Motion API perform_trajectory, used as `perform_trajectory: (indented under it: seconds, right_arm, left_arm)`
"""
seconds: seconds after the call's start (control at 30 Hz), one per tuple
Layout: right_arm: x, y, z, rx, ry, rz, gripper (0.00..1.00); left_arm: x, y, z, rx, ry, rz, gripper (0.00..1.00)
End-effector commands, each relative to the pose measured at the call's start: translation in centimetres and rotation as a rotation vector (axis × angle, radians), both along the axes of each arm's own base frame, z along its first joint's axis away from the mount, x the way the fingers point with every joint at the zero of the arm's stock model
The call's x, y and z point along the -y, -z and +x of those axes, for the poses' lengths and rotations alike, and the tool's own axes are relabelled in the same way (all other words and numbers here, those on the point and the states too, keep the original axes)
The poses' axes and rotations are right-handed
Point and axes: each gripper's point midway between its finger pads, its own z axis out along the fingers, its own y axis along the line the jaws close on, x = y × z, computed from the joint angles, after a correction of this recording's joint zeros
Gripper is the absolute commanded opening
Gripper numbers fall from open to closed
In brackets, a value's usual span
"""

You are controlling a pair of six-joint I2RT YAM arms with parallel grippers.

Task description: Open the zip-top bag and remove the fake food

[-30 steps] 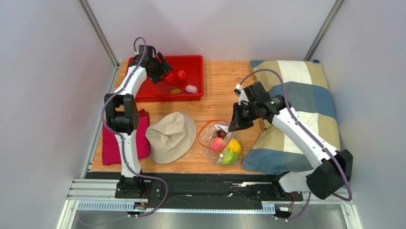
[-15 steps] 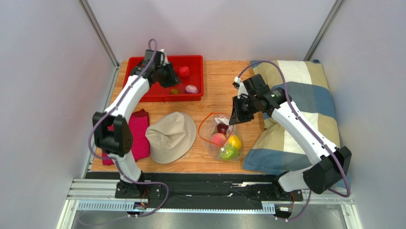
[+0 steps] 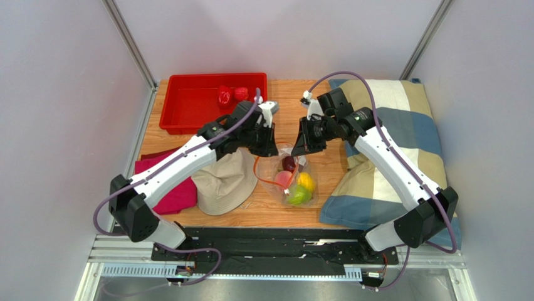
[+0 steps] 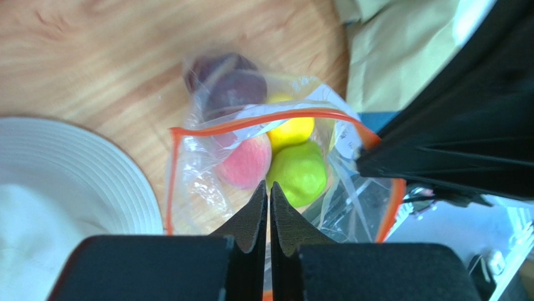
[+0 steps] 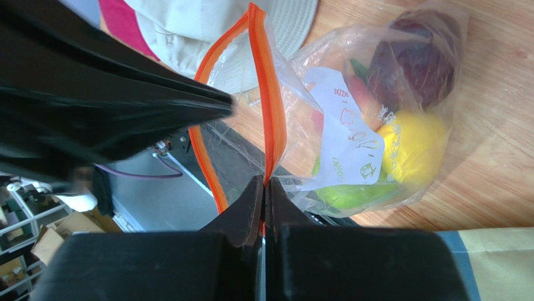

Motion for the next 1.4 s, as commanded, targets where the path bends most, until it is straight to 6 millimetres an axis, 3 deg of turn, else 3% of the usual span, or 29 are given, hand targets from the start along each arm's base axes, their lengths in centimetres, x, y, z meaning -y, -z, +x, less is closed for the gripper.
perform_trajectory:
  seconds: [0.0,0.2,0.3,0.4,0.43,0.5,0.53,0.63,0.7,0.87,1.03,1.07,1.13,1.27,1.37]
  right_arm:
    - [-0.9,-2.0,-0.1,0.031,-0.008,0.086,0.0]
    - [-0.5,-1.2,-0.1,0.005,0.013,0.089,0.0]
    - [-0.2,-0.2,-0.2,-0.041,0.034,0.103,0.0]
    - [0.2,0.7,-0.2,-0.073,0.052,0.119,0.0]
    - [0.4,0.9,-0.1,-0.079,0.059,0.122,0.0]
    - [0.6,1.3,-0.1,-0.087,0.063,0.119,0.0]
    - [0.5,1.4,-0.3,-0.092,0.059,0.121,0.0]
    - [0.5,1.7,-0.2,-0.103,0.06,0.121,0.0]
    - [0.5,1.8,-0.2,-0.104,0.058,0.121,0.0]
    - [0.6,2.2,-0.2,-0.108,0.057,0.117,0.0]
    - [0.8,2.7,-0.3,-0.12,0.057,0.11,0.0]
    - [0.9,2.7,-0.3,-0.116,0.058,0.109,0.0]
    - [1.2,2.6,-0.1,-0.112,0.068,0.104,0.0]
    - [2.0,2.6,-0.1,-0.077,0.081,0.067,0.0]
    - [2.9,3.0,0.0,-0.052,0.092,0.02,0.0]
  left_arm:
    - [1.4,4.0,-1.0,-0.046,0.046,0.102,0.03]
    - [4.0,8.6,-1.3,-0.116,0.118,0.118,0.0]
    - [4.2,10.8,-0.9,-0.117,0.103,0.143,0.05]
    - [4.0,12.2,-0.2,-0.084,0.08,0.172,0.29]
    - [4.1,12.5,0.1,-0.074,0.077,0.172,0.41]
    - [4.4,13.0,0.2,-0.073,0.078,0.172,0.51]
    - [4.8,13.1,0.4,-0.065,0.083,0.16,0.64]
    - [5.6,14.1,0.1,-0.076,0.095,0.173,0.83]
    - [5.5,15.2,0.4,-0.088,0.071,0.201,0.87]
    - [4.9,17.2,1.8,-0.066,0.013,0.267,0.87]
    - [6.0,18.3,3.2,-0.056,0.003,0.28,0.83]
    - [6.2,18.7,3.1,-0.065,0.017,0.281,0.79]
    - [6.2,18.5,2.9,-0.056,0.031,0.277,0.61]
    - [5.6,15.1,2.2,0.0,0.07,0.233,0.25]
    - [5.4,12.0,0.3,0.016,0.155,0.173,0.15]
